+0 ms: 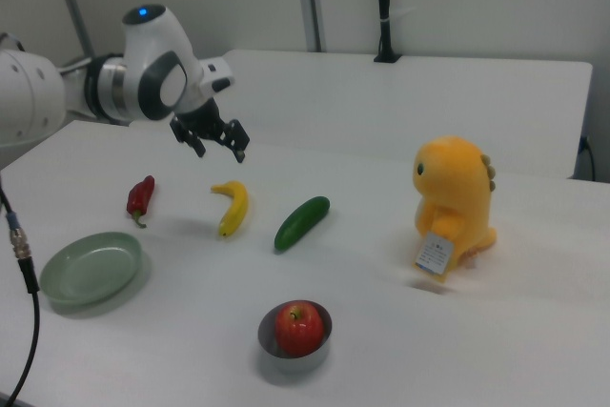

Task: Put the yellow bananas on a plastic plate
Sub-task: 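Move the open gripper down over the yellow banana, then close the gripper on the yellow banana's stem end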

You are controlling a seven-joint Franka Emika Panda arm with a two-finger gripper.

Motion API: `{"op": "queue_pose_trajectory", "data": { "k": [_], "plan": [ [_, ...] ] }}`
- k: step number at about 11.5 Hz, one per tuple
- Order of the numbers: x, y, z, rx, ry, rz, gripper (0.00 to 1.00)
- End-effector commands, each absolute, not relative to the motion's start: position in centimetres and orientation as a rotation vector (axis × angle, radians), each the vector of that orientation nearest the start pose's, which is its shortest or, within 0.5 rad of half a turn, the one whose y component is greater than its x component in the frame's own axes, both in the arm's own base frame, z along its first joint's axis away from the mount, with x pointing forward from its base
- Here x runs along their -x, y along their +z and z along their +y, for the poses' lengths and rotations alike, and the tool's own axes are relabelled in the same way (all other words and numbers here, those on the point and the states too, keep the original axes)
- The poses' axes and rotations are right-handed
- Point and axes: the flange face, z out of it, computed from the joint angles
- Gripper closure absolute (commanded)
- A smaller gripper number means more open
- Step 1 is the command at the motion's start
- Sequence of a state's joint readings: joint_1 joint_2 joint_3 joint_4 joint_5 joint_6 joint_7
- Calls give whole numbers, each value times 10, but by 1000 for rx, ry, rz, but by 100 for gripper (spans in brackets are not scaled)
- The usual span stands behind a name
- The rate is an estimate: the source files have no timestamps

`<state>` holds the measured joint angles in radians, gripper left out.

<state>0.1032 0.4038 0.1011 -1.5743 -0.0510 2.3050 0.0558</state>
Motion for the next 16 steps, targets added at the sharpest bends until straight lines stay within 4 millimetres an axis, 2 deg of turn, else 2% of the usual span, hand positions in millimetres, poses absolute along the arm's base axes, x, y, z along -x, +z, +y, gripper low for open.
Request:
{"op": "queue_pose_trajectory", "data": {
  "k": [1,4,6,9,10,13,16],
  "plan": [
    [-711,393,145,3091,-548,-203,0],
    [-715,350,149,3133,-514,-224,0],
    [-717,328,150,3153,-502,-249,0],
    [-716,309,151,3174,-470,-281,0],
    [-716,309,151,3174,-470,-281,4],
    [-715,306,153,3178,-465,-294,25],
    [-713,305,156,3179,-458,-304,69]
  ]
}}
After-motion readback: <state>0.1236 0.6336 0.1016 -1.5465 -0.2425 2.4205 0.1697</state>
